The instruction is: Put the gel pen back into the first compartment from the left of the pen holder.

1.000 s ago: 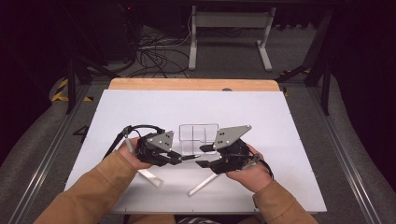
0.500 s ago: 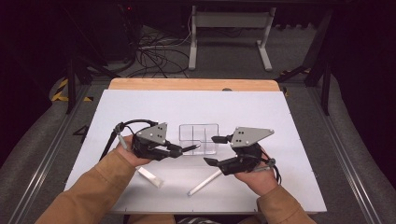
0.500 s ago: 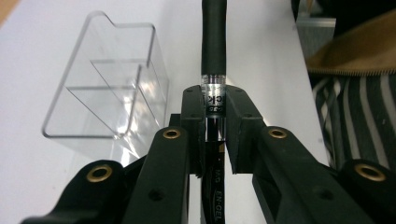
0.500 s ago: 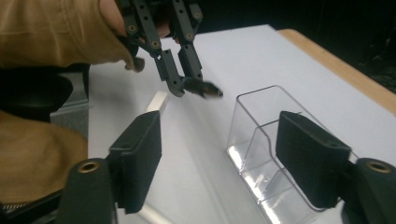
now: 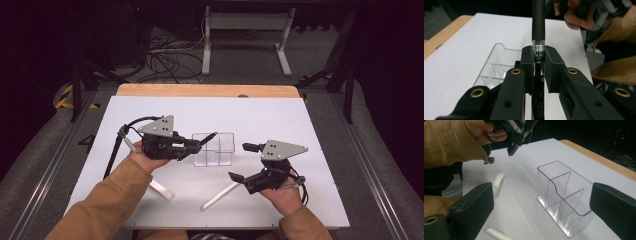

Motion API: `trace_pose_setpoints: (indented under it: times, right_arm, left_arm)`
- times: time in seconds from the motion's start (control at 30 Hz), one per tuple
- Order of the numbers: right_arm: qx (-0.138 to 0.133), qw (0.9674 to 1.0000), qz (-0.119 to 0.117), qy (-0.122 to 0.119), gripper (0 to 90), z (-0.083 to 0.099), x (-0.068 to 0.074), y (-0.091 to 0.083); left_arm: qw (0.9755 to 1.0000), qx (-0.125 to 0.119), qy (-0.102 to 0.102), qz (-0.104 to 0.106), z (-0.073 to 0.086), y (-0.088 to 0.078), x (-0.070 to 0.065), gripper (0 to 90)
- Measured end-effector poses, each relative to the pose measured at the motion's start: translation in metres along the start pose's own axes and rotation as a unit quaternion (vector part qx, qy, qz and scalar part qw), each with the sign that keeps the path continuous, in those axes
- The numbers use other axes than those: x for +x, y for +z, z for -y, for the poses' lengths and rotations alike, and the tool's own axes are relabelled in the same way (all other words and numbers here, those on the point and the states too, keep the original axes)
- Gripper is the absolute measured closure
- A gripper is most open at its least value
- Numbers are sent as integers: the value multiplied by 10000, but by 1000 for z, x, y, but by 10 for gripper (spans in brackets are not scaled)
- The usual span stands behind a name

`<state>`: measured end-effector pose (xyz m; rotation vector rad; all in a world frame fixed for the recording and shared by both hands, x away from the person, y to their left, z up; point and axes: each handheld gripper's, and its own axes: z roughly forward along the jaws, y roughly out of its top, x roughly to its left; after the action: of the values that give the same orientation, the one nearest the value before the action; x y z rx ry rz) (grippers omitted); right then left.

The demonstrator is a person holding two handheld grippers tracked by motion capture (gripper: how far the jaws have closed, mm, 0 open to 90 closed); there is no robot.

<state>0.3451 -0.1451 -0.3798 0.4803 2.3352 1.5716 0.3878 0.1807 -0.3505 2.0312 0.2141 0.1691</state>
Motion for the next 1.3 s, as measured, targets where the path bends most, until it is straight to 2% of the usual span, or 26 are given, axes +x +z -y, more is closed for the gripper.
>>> trace_pose_setpoints:
  times: [0.13,0.33,0.5,0.7,1.03,1.17,1.27,1.3]
  right_arm:
    - [-20,9999,69,74,26,9,-1,-4]
    - [-9,9995,187,251,4,26,-5,-9]
    - [-143,9987,355,329,0,39,-8,-15]
    - [-156,9979,468,410,0,53,-11,-18]
    - [-242,9961,669,515,0,71,-13,-20]
    - [-246,9954,714,582,0,78,-14,-19]
    - [-207,9951,761,596,0,83,-15,-17]
    - [-201,9950,757,618,0,85,-14,-17]
  left_arm:
    - [9994,-241,-201,-131,-3,2,3,796]
    - [9970,-552,-468,-287,-9,5,9,796]
    - [9940,-751,-635,-483,-13,11,11,795]
    - [9895,-985,-827,-653,-14,16,17,795]
    - [9824,-1162,-1074,-993,-17,28,28,795]
    - [9800,-1216,-1078,-1153,-17,34,32,794]
    - [9775,-1234,-1162,-1257,-17,40,36,794]
    - [9777,-1200,-1119,-1308,-17,42,38,794]
